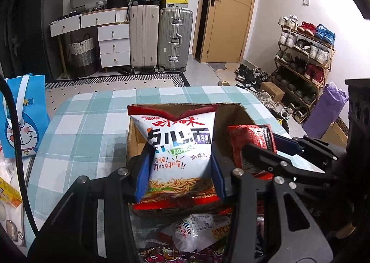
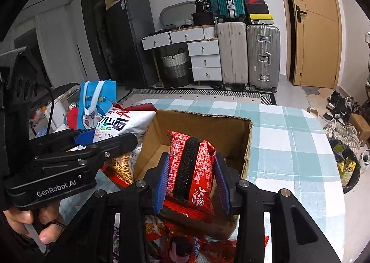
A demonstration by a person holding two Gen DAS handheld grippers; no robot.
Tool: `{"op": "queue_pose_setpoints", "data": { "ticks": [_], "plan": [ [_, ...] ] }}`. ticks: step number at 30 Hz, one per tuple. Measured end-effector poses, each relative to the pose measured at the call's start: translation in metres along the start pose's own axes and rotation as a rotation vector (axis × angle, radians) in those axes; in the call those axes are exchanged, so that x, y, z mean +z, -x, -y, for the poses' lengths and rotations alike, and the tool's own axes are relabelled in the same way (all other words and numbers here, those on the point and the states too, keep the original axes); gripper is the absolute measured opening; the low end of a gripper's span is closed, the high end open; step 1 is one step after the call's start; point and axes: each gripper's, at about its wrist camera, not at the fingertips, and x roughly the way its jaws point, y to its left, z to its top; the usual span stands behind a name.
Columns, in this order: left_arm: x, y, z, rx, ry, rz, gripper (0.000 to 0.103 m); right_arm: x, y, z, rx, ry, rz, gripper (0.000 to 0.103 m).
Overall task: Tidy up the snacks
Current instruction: 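Open both tools to drop the snacks and withdraw toward the pile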
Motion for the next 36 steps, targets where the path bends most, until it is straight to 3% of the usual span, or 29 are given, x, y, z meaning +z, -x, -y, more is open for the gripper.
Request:
{"op": "queue_pose_setpoints", "data": {
  "ticks": [4, 9, 13, 14, 19, 29, 36],
  "plan": [
    [0.002, -0.006, 0.001, -0.004, -0.004, -0.011, 0.045, 0.003, 0.001, 0.002, -0.015, -0.008, 0.006, 0.043],
    [-0.001, 0.007, -0.002, 0.016, -0.012, 0.025, 0.083, 0.002, 0.019, 0.006, -0.036, -0.018, 0.042, 0.066],
    [-0.001, 0.024, -0.006, -0.016, 0.006, 0.049, 0.094, 0.001, 0.036, 0.012, -0.025, -0.041, 0.062, 0.083],
    [-0.001, 0.029, -0.007, -0.012, 0.01, 0.055, 0.103, 0.001, 0.041, 0.013, -0.026, -0.041, 0.069, 0.086],
    [-0.009, 0.061, -0.01, -0.02, 0.007, 0.074, 0.103, -0.005, 0.071, 0.006, -0.032, -0.022, 0.099, 0.102],
    [-0.047, 0.117, -0.008, -0.015, -0.017, 0.063, 0.103, -0.019, 0.106, -0.008, -0.036, -0.008, 0.095, 0.103],
    [-0.085, 0.13, -0.006, -0.018, -0.009, 0.02, 0.103, -0.047, 0.127, -0.007, -0.038, 0.0, 0.069, 0.103]
  ]
}}
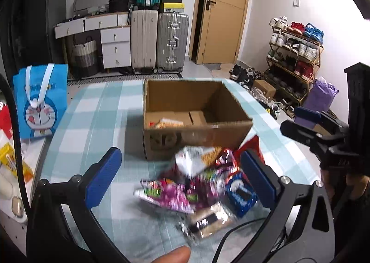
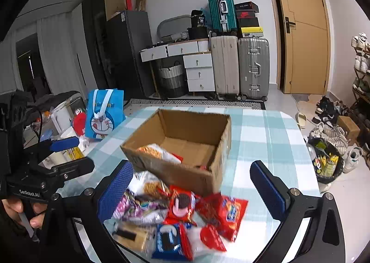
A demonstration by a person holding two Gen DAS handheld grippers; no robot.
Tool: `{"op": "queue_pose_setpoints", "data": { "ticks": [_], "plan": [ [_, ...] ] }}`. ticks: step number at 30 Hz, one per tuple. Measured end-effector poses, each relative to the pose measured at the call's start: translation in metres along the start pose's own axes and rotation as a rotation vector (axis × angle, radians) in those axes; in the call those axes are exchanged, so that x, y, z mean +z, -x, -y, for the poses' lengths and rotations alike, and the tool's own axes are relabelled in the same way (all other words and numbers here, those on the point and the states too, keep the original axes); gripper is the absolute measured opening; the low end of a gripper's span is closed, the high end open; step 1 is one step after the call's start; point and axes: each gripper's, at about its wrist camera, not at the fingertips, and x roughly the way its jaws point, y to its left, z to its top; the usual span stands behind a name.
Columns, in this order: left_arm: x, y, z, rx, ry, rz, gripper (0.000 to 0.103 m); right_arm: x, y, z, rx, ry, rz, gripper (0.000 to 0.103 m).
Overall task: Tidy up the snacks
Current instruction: 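Open both tools to drop the snacks and withdraw toward the pile, then grasp the cracker pack with left tool while right tool grasps white-red balloon bag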
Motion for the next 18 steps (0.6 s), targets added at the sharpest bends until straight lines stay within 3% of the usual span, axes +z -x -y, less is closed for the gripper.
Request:
{"op": "queue_pose_setpoints", "data": {
  "ticks": [18],
  "plan": [
    [-0.083, -0.021, -0.002, -0.019, 0.035, -0.121, 0.103, -0.066, -0.011, 0.024, -0.021, -0.047, -0.121, 0.103]
  ]
}}
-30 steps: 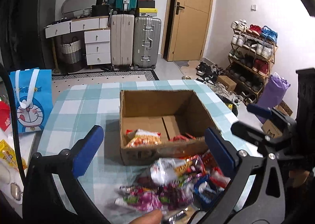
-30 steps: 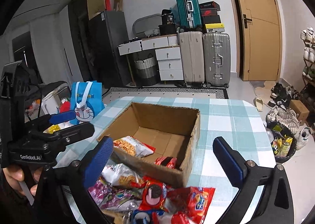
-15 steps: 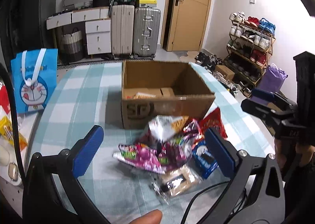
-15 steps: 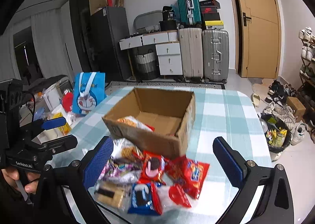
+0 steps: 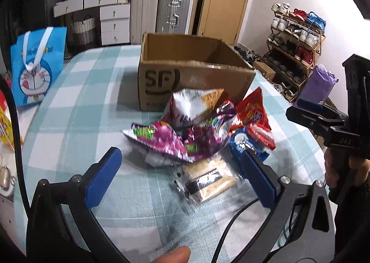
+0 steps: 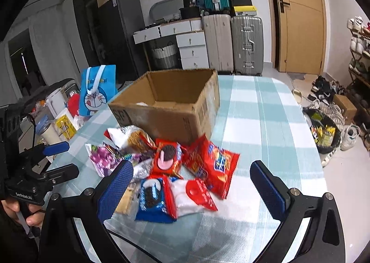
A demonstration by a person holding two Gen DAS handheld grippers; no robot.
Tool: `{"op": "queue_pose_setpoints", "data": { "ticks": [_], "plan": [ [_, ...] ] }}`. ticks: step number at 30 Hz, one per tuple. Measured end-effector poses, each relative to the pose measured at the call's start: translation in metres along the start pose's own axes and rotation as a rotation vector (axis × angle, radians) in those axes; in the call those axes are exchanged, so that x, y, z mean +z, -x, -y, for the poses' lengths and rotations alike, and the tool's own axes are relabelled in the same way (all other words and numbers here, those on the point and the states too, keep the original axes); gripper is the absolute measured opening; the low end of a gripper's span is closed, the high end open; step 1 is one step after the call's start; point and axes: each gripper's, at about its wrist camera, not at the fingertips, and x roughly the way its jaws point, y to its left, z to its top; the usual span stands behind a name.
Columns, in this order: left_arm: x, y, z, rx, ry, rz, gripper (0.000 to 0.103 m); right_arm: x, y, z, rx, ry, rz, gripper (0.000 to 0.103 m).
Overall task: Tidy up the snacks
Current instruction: 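Grasp the cracker pack with left tool while right tool grasps white-red balloon bag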
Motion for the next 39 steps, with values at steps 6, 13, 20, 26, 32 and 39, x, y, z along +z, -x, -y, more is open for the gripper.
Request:
{"op": "queue_pose_setpoints", "data": {
  "ticks": [6, 13, 20, 26, 32, 39],
  "plan": [
    [-0.011, -0.017, 0.0, -0.014, 0.02, -0.028, 0.103, -0.014, -0.013, 0.004, 0.003, -0.018, -0.041, 0.103],
    [-0.021, -0.035, 0.004, -0.037, 0.025, -0.063, 0.103, -0.027, -0.026, 0.008, 0.022, -0.039, -0.094, 0.103],
    [-0.029, -0.049, 0.006, -0.043, 0.047, -0.086, 0.103, -0.036, -0.045, 0.016, 0.069, -0.098, -0.155, 0.102],
    [-0.032, -0.057, 0.009, -0.004, 0.05, -0.083, 0.103, -0.038, -0.063, 0.016, 0.091, -0.098, -0.197, 0.09],
    [-0.033, -0.062, 0.022, 0.034, 0.006, -0.077, 0.103, -0.037, -0.071, 0.015, 0.1, -0.091, -0.209, 0.09],
    [-0.033, -0.066, 0.031, 0.02, -0.007, -0.088, 0.103, -0.037, -0.077, 0.012, 0.096, -0.079, -0.215, 0.078]
  ]
}}
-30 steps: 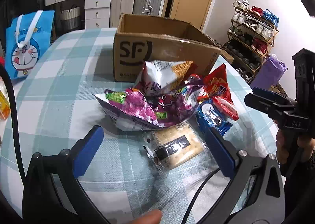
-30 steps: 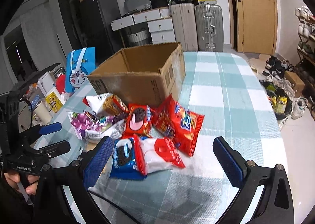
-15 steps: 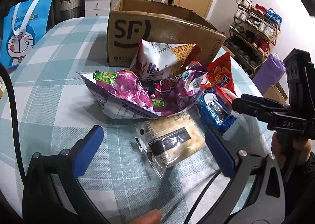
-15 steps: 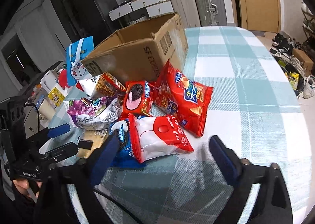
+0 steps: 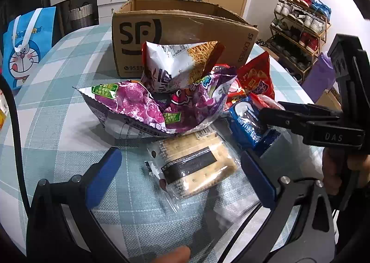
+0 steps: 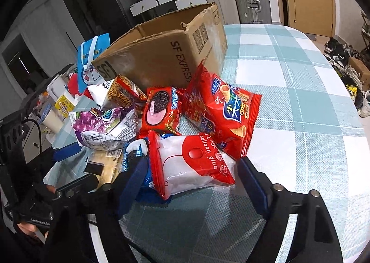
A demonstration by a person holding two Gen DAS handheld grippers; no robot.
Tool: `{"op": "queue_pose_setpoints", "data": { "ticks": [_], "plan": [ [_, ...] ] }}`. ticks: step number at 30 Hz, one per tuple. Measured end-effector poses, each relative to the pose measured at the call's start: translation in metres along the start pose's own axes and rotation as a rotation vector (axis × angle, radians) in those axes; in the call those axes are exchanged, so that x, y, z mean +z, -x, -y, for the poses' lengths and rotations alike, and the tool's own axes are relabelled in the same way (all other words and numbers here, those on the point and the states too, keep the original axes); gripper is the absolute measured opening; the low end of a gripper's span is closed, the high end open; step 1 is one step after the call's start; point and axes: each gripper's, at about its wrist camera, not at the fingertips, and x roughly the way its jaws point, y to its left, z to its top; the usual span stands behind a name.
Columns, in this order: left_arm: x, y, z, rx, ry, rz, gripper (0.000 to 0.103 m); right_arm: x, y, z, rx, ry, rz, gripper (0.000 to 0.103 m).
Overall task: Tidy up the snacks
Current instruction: 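Grasp the cracker pack with left tool while right tool grasps white-red balloon bag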
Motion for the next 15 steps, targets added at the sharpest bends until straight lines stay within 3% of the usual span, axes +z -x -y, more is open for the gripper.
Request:
{"op": "queue_pose_setpoints", "data": {
  "ticks": [4, 9, 15],
  "plan": [
    [0.0, -0.004, -0.001, -0.014, 0.014, -0.005, 0.103, -0.001, 0.001, -0.001, 0.023, 0.005, 0.002, 0.063],
    [0.0, -0.007, -0.002, -0.017, 0.017, -0.014, 0.103, -0.006, 0.006, -0.004, 0.042, 0.018, 0.013, 0.052],
    [-0.002, -0.011, -0.002, -0.031, 0.045, -0.048, 0.101, -0.014, 0.019, -0.006, 0.065, 0.01, 0.055, 0.051]
  ]
}}
